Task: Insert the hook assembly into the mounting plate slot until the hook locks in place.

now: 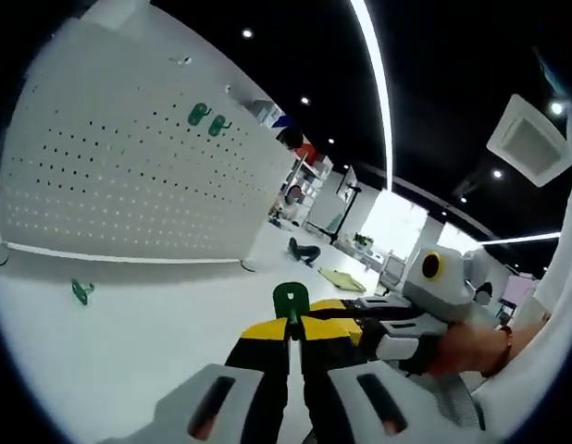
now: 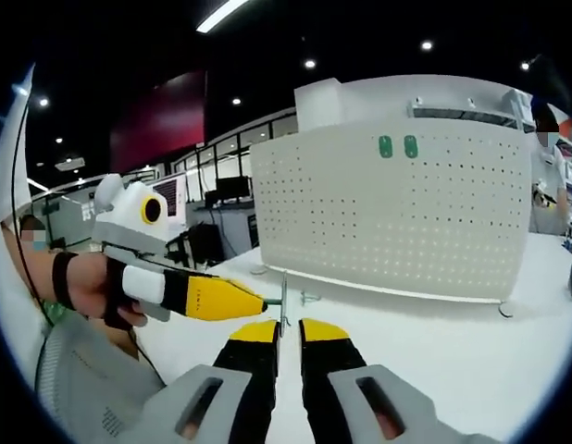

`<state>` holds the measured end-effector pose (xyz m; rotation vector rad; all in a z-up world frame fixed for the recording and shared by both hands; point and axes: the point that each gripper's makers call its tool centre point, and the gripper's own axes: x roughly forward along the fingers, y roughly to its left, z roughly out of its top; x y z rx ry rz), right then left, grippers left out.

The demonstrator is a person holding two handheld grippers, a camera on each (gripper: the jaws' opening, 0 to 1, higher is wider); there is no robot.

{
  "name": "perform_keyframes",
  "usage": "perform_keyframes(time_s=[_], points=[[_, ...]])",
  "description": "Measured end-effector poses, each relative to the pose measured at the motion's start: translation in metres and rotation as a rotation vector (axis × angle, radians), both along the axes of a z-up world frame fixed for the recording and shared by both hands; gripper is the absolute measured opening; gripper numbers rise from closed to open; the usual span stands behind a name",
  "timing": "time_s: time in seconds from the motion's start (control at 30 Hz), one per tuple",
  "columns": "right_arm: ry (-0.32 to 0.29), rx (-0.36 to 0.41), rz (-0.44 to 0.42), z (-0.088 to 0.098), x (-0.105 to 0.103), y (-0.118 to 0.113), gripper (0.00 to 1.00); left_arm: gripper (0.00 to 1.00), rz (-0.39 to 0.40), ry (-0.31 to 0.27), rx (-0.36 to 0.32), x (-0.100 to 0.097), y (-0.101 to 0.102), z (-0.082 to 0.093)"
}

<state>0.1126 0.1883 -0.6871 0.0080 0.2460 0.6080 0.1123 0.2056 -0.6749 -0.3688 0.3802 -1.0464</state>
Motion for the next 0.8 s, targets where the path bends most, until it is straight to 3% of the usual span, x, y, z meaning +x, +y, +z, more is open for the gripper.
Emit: perform_keyframes(time_s=[0.07,0.13,0.3,0.43,0.8], points=[[0.007,0.005,-0.005,-0.001,0.0,-0.002,0.09,0.03,0.003,-0.007,0.001,0.003,0.0,0.002],[0.018,0.01,-0.009,-0.003,0.0,-0.005,0.09,0.03,0.019,-0.079,0.035,0.01,0.003,0.006],[0.021,0.03,-0.028,-0.002,-0.001,-0.012,0.12,0.03,0.044,-0.095,0.057,0.019,0.006,0.01],[0.014,0.069,-0.025,0.003,-0.001,-0.011,0.2,0.03,0.095,-0.155,0.108,0.033,0.012,0.017],[0.029,0.041,0.012,-0.004,-0.008,-0.003,0.23,0.03,0.16,-0.23,0.138,0.062,0.017,0.036]])
